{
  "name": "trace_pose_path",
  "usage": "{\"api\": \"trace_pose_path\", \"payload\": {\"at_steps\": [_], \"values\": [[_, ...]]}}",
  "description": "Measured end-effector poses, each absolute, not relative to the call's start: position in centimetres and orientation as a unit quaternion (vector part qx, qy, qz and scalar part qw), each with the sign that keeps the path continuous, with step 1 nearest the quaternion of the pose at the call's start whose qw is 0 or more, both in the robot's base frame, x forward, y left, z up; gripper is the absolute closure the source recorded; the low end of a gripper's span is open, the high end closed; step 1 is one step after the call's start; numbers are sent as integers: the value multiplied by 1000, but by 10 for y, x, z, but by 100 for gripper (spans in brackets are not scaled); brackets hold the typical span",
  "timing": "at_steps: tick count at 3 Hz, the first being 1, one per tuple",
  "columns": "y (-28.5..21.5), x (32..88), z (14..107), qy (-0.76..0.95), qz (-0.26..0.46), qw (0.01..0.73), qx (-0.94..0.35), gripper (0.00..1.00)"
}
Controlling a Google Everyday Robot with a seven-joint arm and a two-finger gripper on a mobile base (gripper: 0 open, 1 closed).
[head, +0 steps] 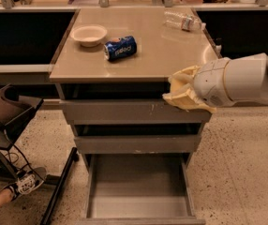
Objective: Place sponge into bottom drawer
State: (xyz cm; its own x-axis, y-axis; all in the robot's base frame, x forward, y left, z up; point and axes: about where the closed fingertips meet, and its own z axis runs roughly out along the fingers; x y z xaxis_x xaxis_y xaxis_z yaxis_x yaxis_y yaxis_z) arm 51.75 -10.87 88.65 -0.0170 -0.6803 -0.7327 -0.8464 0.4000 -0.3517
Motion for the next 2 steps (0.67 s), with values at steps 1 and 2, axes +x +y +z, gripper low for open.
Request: {"api": "trace_pose_path", "payload": {"at_steps": [1,2], "values": [[-109,517,886,707,93,447,-540,100],[-107,520,878,712,89,444,-537,100]]}}
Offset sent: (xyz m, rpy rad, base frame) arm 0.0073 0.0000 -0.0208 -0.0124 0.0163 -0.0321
